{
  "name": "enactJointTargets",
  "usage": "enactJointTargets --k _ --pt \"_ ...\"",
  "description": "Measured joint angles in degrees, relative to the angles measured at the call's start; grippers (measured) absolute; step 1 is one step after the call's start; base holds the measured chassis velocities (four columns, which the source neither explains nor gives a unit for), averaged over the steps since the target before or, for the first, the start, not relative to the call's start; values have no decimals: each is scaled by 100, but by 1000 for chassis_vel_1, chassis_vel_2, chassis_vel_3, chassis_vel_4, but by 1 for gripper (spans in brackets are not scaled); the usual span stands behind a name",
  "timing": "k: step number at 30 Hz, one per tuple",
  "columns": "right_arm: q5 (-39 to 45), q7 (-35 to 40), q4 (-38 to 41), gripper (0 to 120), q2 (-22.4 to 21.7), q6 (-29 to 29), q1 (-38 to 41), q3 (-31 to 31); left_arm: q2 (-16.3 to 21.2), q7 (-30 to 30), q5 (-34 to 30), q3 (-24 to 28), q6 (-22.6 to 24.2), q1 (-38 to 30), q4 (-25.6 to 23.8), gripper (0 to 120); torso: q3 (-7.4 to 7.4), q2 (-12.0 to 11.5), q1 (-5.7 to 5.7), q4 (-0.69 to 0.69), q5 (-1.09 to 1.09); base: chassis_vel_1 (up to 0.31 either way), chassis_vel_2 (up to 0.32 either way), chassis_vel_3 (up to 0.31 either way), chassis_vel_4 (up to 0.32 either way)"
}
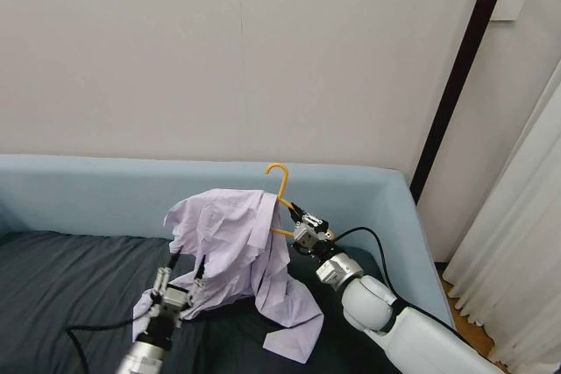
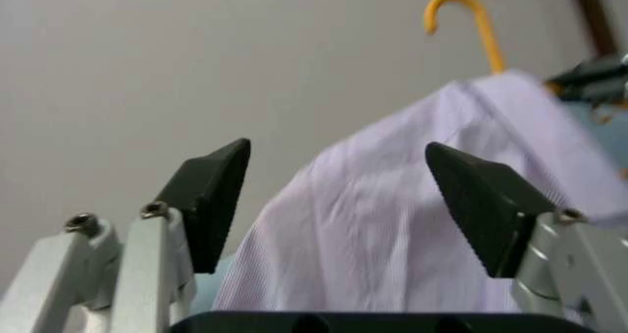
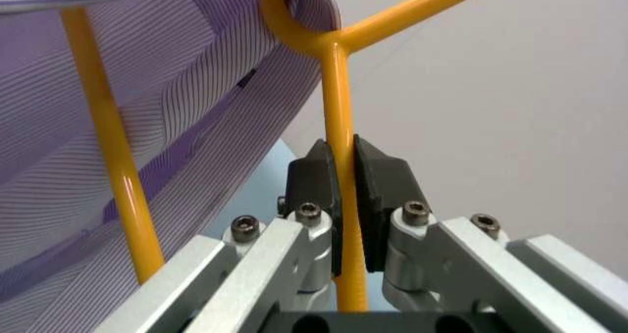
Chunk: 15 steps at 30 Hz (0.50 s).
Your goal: Pick up the clothes from the sofa and hang them on the clothes hanger.
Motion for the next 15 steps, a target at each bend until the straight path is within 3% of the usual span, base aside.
enactJointTargets --k 1,2,5,7,8,11,12,13,15 --pt "-82 -37 -4 4 13 49 -12 0 343 429 -521 -86 -10 -126 -33 81 0 0 0 -1 -1 0 0 0 0" --pt "-82 -37 -4 4 13 49 -12 0 343 429 -521 -86 -10 -126 -33 81 0 0 0 -1 -1 0 0 0 0" --pt "-314 -138 -52 4 78 202 -6 -50 1154 1382 -1784 -110 -84 -552 95 92 0 0 0 -2 2 0 0 0 0" --pt "-429 -217 -94 4 119 329 43 -116 1683 2515 -2664 105 -139 -1112 497 99 0 0 0 2 0 0 0 0 0" --pt "-429 -217 -94 4 119 329 43 -116 1683 2515 -2664 105 -139 -1112 497 99 0 0 0 2 0 0 0 0 0" --pt "-632 -310 -94 4 123 474 47 -100 1999 4029 -3229 647 -55 -2323 1354 100 0 0 1 1 2 0 0 0 0" --pt "-632 -310 -94 4 123 474 47 -100 1999 4029 -3229 647 -55 -2323 1354 100 0 0 1 1 2 0 0 0 0" --pt "-725 -338 -95 4 124 527 34 -62 2012 4457 -3389 1014 -13 -2825 1644 100 0 0 0 2 3 0 0 0 0" --pt "-825 -368 -96 4 125 581 11 -25 1999 4775 -3529 1390 24 -3267 1885 100 0 0 1 1 1 0 0 0 0"
